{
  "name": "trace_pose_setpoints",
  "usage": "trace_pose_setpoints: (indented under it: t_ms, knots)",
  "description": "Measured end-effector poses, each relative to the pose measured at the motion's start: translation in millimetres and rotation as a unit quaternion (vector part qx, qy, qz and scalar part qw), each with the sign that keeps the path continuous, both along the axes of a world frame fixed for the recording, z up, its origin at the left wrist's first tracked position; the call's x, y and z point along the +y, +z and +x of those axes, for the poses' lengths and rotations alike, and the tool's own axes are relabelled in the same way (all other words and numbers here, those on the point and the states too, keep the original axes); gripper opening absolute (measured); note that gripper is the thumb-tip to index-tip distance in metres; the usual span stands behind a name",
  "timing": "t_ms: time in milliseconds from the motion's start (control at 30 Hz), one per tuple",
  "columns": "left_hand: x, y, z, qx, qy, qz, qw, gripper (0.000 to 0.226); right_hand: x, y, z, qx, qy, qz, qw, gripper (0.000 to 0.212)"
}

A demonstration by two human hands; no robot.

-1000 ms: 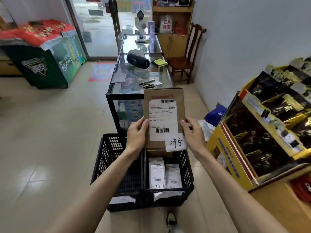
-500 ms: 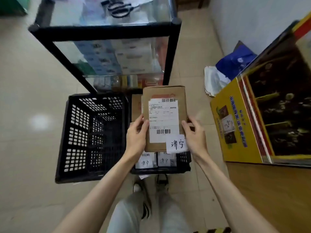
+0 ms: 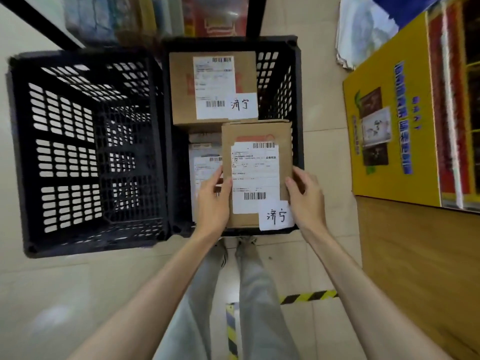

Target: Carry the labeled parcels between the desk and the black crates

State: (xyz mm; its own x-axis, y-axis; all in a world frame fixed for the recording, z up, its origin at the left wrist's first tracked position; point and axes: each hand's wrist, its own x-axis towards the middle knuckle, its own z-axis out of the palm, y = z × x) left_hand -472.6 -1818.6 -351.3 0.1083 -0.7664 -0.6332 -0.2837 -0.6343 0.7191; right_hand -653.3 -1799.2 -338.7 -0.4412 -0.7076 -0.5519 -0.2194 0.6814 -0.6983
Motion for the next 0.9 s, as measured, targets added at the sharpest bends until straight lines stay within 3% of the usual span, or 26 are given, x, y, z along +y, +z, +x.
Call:
trace_pose_setpoints:
  t_ms: [400, 533, 700, 900]
  knots:
    - [-12.2, -69.6, -19.7, -0.036, -0.052, 0.048, 0.997, 0.043, -8.3, -56.0, -11.6, -0.049, 0.005, 0.100, 0.994, 0.048]
    - [-20.8, -75.6, -22.2, -0.029, -0.048, 0.078, 0.995, 0.037, -14.6, -67.2, -9.5, -0.073, 0.018, 0.136, 0.988, 0.039]
    - [-19.9, -92.3, -30.1, -0.015, -0.050, 0.133, 0.990, 0.027, -19.3, -93.6, -2.7, -0.081, 0.019, 0.188, 0.979, 0.061]
    - [-18.1, -113.5, -39.5, -0.010, -0.062, 0.174, 0.983, 0.060, -14.9, -124.7, 0.4, -0.097, -0.005, 0.202, 0.975, 0.061]
